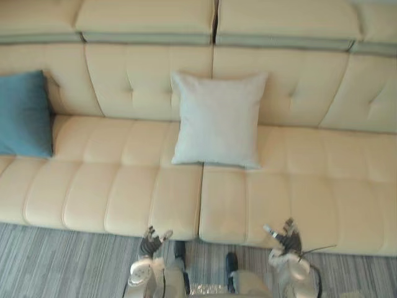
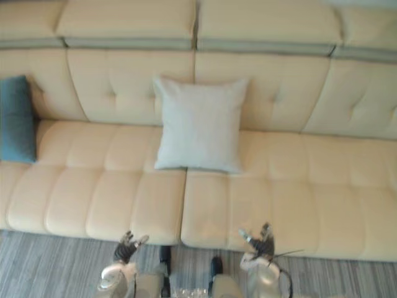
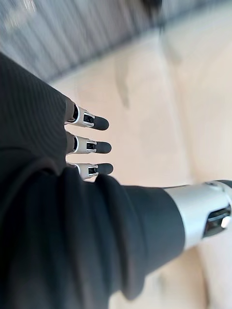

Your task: Pick up cushions and gather them together orderly.

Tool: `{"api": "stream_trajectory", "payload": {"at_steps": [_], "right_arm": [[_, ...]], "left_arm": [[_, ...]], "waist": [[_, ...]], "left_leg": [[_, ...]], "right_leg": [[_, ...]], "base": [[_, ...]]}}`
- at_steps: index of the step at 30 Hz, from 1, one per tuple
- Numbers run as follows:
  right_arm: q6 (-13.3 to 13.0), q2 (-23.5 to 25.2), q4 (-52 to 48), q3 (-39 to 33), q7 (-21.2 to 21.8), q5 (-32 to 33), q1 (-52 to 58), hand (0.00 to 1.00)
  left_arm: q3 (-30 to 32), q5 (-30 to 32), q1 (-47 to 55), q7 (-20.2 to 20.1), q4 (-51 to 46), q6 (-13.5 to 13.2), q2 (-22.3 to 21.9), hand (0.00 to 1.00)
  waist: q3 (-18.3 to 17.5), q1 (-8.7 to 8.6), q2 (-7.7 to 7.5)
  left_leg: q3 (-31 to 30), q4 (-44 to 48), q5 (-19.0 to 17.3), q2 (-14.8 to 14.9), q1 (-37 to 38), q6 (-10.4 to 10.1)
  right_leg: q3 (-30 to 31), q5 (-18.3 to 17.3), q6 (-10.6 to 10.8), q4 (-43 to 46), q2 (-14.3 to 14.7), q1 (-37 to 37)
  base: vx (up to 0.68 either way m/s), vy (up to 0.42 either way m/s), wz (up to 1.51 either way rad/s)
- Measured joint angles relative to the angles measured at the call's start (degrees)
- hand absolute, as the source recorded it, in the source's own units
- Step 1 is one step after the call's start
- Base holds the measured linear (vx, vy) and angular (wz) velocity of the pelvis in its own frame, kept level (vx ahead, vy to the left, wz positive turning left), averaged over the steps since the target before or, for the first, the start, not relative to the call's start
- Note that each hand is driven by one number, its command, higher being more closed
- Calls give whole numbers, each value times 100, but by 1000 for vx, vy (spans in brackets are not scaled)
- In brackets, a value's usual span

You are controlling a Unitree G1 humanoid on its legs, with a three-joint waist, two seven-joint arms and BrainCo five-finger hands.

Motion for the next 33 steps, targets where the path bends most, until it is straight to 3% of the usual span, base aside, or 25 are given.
{"api": "stream_trajectory", "payload": {"at_steps": [3,10,13,14,15,17,18,19,20,21,23,24,26,28,29,30,31,32,33], "right_arm": [[82,26,490,-4,131,-2,9,0],[144,1,1011,-12,162,2,-307,0],[147,80,1037,27,148,5,-472,0],[150,60,1052,-47,127,6,-550,0],[159,67,1118,-13,120,6,-599,0],[164,68,1173,-12,121,6,-566,0],[164,96,1197,-71,119,5,-642,0],[163,57,1201,-105,111,5,-669,0],[160,-63,1198,-125,84,-5,-662,0],[166,-47,1218,-118,58,-16,-709,0],[166,-46,1226,-100,51,-32,-838,0],[136,-76,1208,-65,41,-33,-932,0],[127,-140,1217,-61,17,-33,-1016,0],[165,-147,1269,-60,-3,-37,-870,0],[204,-112,1294,-72,-7,-39,-820,0],[203,-90,1297,-72,-7,-40,-822,0],[206,-113,1300,-110,-18,-38,-801,0],[204,-162,1286,-119,-16,-38,-761,0],[204,-173,1286,-122,-17,-37,-756,0]], "left_arm": [[191,333,-40,-2,213,14,-27,0],[257,656,-199,5,555,22,24,0],[205,739,-353,11,572,32,106,0],[221,775,-439,18,521,54,41,0],[256,772,-451,48,450,57,54,0],[270,768,-414,77,365,102,82,0],[358,762,-426,81,312,127,113,0],[385,758,-421,89,271,128,39,0],[385,759,-334,121,226,126,-85,0],[455,756,-327,145,125,114,-89,0],[489,753,-400,216,102,120,-94,0],[490,754,-404,214,124,115,-132,0],[491,754,-407,217,191,128,-248,0],[474,753,-338,224,193,134,-267,0],[479,754,-320,220,163,133,-258,0],[481,754,-330,221,142,134,-245,0],[487,754,-400,221,106,131,-218,0],[486,754,-359,221,121,138,-220,0],[486,753,-354,222,120,137,-221,0]], "waist": [[-86,22,-52],[-175,50,-133],[-82,48,-304],[-49,69,-278],[-19,83,-252],[-90,93,-431],[-136,145,-580],[-138,191,-475],[-192,242,-352],[-112,316,-410],[-117,403,-437],[-42,433,-265],[116,383,64],[98,360,204],[78,334,150],[99,328,117],[135,318,19],[128,280,11],[129,268,10]], "left_leg": [[133,-2,-74,-13,286,-70],[614,1,-186,-26,530,-12],[685,378,-273,-8,246,100],[639,590,-373,165,-20,215],[589,800,-415,282,-187,219],[471,1209,-458,261,-392,264],[481,1574,-493,210,-640,247],[475,1645,-514,253,-713,265],[534,1534,-496,399,-691,203],[634,1655,-470,342,-782,190],[685,1878,-472,370,-972,172],[714,1906,-438,462,-1037,111],[569,1866,-268,650,-1094,38],[404,1645,-107,694,-1071,-58],[376,1530,-267,677,-1071,-183],[385,1656,-308,667,-1101,-165],[289,2411,-504,591,-1171,42],[98,3054,-953,581,-1142,56],[26,3253,-1158,599,-1115,27]], "right_leg": [[-13,-19,22,-31,-52,238],[347,154,226,-164,-85,291],[305,194,378,-40,-173,134],[57,146,333,478,-164,-26],[-282,-232,115,1877,-208,-334],[-424,-315,275,2924,-461,-207],[-498,-330,417,2823,-484,-268],[-538,-327,431,2563,-412,-169],[-504,-519,579,2195,-250,123],[-424,-862,429,2271,-320,154],[-452,-1111,109,1645,-272,310],[-467,-1157,15,1075,-146,528],[-599,-1010,-108,972,65,578],[-792,-972,-178,1120,126,489],[-983,-909,-287,1049,27,447],[-1021,-892,-308,1051,-13,436],[-1075,-841,-315,1097,-164,361],[-1105,-795,-295,1144,-242,285],[-1106,-783,-292,1183,-268,233]], "base": [[13,11,-19],[9,26,-35],[-27,6,-8],[-35,-9,12],[-17,-44,24],[-8,-89,34],[-68,-63,26],[-97,-36,12],[-104,-59,2],[-106,-101,-4],[-179,-146,-20],[-224,-130,-25],[-274,-90,1],[-262,-53,33],[-238,-21,40],[-197,6,33],[-209,28,27],[-208,49,24],[-124,88,14]]}}
